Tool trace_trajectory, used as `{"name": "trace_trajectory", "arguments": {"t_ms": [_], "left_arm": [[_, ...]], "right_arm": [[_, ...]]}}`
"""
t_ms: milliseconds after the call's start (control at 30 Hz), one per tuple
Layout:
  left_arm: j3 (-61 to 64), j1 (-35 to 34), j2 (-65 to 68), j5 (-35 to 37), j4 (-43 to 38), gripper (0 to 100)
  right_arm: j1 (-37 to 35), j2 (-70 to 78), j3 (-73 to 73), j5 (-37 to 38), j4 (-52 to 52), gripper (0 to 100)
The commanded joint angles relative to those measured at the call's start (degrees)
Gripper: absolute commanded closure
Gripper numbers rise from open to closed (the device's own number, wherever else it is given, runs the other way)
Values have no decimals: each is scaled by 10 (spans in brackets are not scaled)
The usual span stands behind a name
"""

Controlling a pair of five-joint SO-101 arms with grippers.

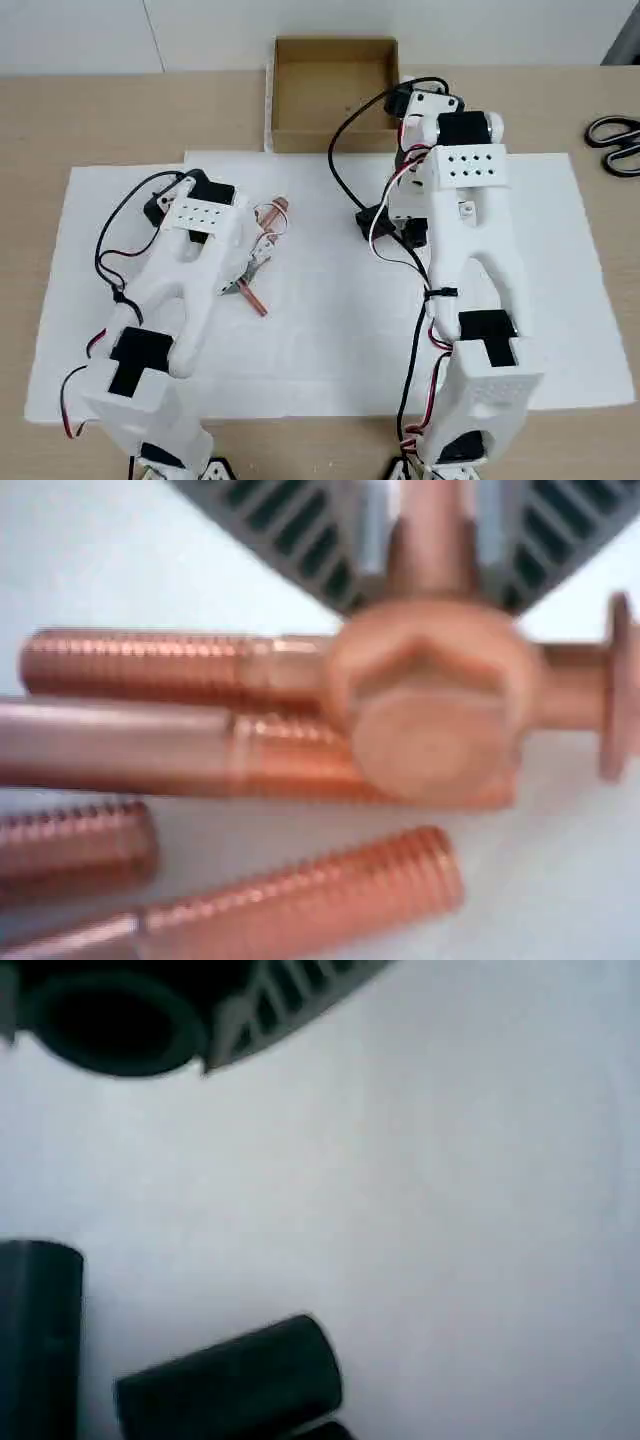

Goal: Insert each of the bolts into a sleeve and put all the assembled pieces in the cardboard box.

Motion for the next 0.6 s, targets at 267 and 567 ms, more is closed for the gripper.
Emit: {"name": "trace_trajectory", "arguments": {"t_ms": [267, 567], "left_arm": [[-12, 2, -9, -78, 3, 993], [-195, 19, -9, -415, 193, 990]], "right_arm": [[2, -37, -29, 2, 10, 978], [5, -37, -29, 2, 9, 978]]}}
